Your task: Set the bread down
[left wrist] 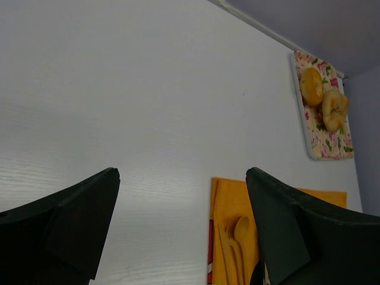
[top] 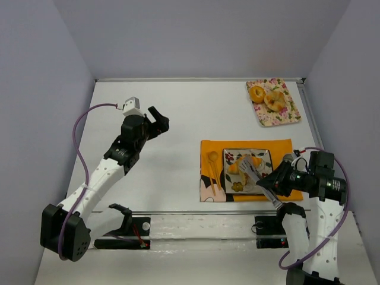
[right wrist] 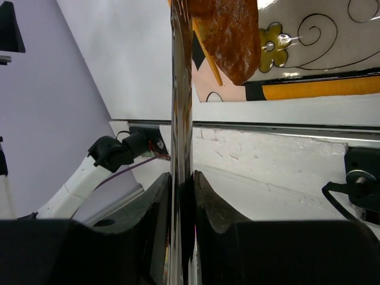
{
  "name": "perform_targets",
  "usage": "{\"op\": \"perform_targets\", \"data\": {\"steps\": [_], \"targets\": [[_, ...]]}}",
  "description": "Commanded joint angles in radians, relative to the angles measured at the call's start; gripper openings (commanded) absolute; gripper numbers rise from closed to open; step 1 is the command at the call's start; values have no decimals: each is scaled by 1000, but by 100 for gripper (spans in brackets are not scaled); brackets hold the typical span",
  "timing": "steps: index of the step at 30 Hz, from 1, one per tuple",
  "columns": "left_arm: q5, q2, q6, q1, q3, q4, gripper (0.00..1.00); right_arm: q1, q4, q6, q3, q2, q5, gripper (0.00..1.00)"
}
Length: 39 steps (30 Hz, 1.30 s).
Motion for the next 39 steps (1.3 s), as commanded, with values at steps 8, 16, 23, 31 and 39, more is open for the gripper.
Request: {"op": "perform_targets", "data": {"steps": [8,16,23,31,39], "targets": [[4,-3,15,4,-7,55,99,9,-126,-17,34,26,50,44],[5,6,16,4,-3,56,99,9,-124,-26,76,31,41,46],[11,-5,15,4,-7,56,99,9,-106,-26,243,63,105,47],[21,-14,19,4,-7,56,99,9,127,46,243,62,73,44],[-42,-52,25,4,-3,27,99,9,490,69,274,238,67,42]]}}
